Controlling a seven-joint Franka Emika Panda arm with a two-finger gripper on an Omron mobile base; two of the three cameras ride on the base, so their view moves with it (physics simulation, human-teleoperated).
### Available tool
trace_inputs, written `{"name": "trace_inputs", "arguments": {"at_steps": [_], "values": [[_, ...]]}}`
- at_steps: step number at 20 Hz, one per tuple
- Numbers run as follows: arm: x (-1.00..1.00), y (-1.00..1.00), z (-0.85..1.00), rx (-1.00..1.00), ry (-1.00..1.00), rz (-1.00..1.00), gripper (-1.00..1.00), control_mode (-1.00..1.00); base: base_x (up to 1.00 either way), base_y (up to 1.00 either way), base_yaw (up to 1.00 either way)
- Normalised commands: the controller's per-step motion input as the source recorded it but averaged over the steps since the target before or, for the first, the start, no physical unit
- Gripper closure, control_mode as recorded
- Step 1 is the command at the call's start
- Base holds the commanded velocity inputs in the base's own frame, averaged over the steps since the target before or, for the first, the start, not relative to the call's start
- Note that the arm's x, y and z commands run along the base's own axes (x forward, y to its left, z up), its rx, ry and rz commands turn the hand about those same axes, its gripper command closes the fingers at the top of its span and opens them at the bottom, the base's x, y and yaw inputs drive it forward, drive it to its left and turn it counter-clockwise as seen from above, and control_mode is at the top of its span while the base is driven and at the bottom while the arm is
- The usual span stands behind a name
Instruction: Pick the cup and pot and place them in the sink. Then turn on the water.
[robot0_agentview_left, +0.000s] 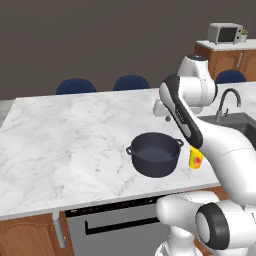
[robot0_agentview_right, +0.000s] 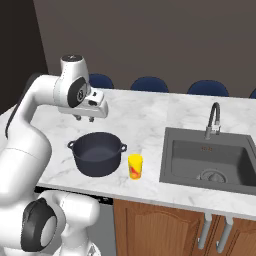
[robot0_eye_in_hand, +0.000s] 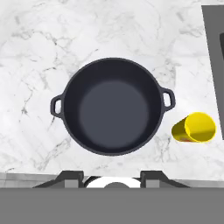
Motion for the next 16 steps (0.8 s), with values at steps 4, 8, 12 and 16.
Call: {"name": "trace_inputs", "arguments": {"at_steps": [4,8,12,16], "values": [[-0.04,0.00,0.00,0.00,0.01,0.00,-1.00,-1.00,0.00,0.00,0.00],[-0.02,0.00,-0.02,0.00,0.07,0.00,-1.00,-1.00,0.00,0.00,0.00],[0.00,0.00,-0.06,0.00,0.11,0.00,-1.00,-1.00,0.00,0.00,0.00],[-0.01,0.00,-0.06,0.00,0.17,0.00,-1.00,-1.00,0.00,0.00,0.00]]}}
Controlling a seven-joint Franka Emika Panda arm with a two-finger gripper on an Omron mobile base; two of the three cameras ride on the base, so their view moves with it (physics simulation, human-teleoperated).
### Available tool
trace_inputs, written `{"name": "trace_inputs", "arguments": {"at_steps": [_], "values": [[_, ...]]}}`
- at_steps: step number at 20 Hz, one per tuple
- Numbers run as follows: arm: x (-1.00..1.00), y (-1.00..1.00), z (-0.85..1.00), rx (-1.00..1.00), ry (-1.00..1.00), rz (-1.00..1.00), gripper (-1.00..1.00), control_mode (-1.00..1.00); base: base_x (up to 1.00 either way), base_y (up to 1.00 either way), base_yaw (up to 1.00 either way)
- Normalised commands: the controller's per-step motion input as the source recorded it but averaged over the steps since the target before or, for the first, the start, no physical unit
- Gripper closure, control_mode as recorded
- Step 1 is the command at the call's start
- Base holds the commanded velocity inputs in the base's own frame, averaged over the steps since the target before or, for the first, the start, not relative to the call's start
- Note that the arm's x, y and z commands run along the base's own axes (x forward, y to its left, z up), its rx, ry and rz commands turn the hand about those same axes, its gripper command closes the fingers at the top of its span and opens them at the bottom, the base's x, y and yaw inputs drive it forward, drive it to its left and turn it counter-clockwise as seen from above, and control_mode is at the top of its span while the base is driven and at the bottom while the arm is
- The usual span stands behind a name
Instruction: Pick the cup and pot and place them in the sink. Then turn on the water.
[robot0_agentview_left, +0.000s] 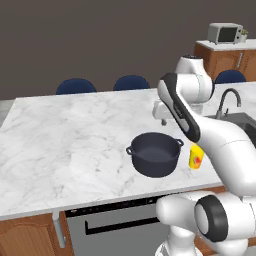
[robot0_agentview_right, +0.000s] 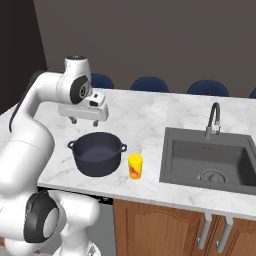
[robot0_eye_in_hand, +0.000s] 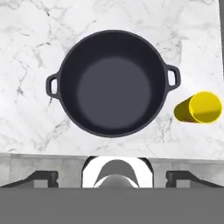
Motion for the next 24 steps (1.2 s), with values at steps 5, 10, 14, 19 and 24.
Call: {"name": "trace_inputs", "arguments": {"at_steps": [5,10,14,19,24], "values": [[0.00,0.00,-0.08,0.00,0.20,0.00,-1.00,-1.00,0.00,0.00,0.00],[-0.06,-0.05,-0.09,0.00,0.17,-0.07,-1.00,-1.00,0.00,0.00,0.00],[-0.12,-0.05,-0.16,0.00,0.07,-0.09,-1.00,-1.00,0.00,0.00,0.00],[-0.10,-0.07,-0.23,0.00,0.00,-0.15,-1.00,-1.00,0.00,0.00,0.00],[-0.05,0.00,-0.25,0.00,0.00,-0.18,-1.00,-1.00,0.00,0.00,0.00]]}}
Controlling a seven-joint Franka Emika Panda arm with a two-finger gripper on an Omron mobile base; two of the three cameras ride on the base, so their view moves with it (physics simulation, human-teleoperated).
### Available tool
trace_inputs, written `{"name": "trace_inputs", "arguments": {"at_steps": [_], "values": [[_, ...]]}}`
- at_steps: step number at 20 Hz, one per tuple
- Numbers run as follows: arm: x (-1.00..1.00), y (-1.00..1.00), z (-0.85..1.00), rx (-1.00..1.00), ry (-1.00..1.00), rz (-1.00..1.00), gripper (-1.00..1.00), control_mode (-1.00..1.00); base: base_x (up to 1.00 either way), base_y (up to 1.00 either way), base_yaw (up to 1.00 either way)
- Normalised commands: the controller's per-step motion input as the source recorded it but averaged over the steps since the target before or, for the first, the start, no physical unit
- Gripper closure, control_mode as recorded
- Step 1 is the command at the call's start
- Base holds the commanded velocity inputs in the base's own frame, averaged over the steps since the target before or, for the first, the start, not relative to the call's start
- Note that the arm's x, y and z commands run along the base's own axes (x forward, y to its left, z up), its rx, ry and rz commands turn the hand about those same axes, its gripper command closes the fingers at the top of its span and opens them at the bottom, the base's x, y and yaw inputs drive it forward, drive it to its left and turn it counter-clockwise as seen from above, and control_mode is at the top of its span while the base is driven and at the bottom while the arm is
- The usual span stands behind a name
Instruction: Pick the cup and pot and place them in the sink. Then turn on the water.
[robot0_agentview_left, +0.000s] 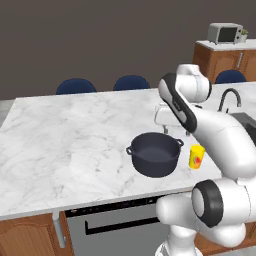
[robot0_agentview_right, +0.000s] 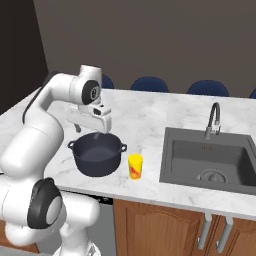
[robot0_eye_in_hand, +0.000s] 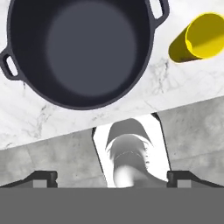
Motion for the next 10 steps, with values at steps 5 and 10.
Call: {"name": "trace_inputs", "arguments": {"at_steps": [5,10], "values": [[0.00,0.00,-0.20,-0.01,0.00,-0.21,-1.00,-1.00,0.00,0.00,0.00],[0.00,0.00,-0.20,-0.03,0.00,-0.19,-1.00,-1.00,0.00,0.00,0.00]]}}
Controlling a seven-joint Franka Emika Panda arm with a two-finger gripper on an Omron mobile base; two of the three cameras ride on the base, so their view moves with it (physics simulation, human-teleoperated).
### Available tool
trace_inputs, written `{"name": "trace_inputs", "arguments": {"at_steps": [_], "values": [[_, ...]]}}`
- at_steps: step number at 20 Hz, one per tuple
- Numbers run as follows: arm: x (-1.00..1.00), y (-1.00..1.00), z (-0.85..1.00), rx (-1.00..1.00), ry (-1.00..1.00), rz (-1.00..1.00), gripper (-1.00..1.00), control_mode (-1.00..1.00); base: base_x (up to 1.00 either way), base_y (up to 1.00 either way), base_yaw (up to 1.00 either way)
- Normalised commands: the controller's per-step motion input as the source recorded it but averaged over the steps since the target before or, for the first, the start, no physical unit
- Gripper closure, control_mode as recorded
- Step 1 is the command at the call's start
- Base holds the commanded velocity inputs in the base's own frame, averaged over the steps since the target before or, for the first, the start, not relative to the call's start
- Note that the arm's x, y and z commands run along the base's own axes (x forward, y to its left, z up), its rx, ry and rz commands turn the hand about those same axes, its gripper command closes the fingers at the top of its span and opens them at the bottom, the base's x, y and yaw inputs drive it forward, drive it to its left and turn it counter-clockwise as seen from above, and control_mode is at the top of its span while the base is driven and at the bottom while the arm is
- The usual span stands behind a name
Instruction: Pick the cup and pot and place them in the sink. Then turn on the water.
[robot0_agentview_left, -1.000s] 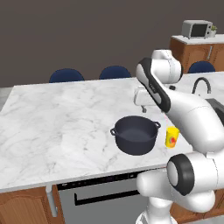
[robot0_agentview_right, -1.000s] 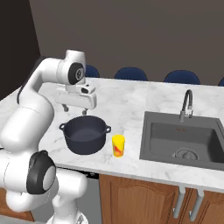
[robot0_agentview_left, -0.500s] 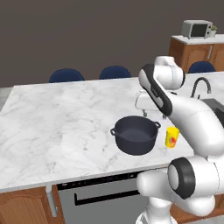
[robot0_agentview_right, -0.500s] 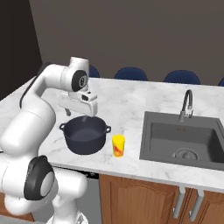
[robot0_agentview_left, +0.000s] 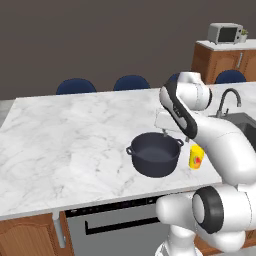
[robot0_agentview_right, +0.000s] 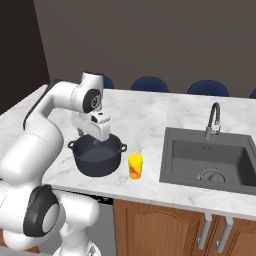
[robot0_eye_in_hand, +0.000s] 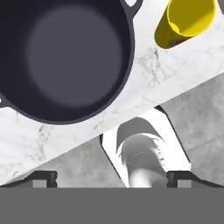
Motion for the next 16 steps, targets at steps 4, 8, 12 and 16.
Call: {"name": "trace_inputs", "arguments": {"at_steps": [4,8,12,16], "values": [[0.00,-0.05,-0.20,-0.06,-0.04,-0.12,-1.00,-1.00,0.00,0.00,0.00],[0.00,0.00,-0.20,-0.10,-0.06,-0.11,-1.00,-1.00,0.00,0.00,0.00],[0.00,0.00,-0.16,-0.06,-0.07,-0.09,-1.00,-1.00,0.00,0.00,0.00],[0.00,0.00,-0.09,-0.03,-0.07,-0.05,-1.00,-1.00,0.00,0.00,0.00]]}}
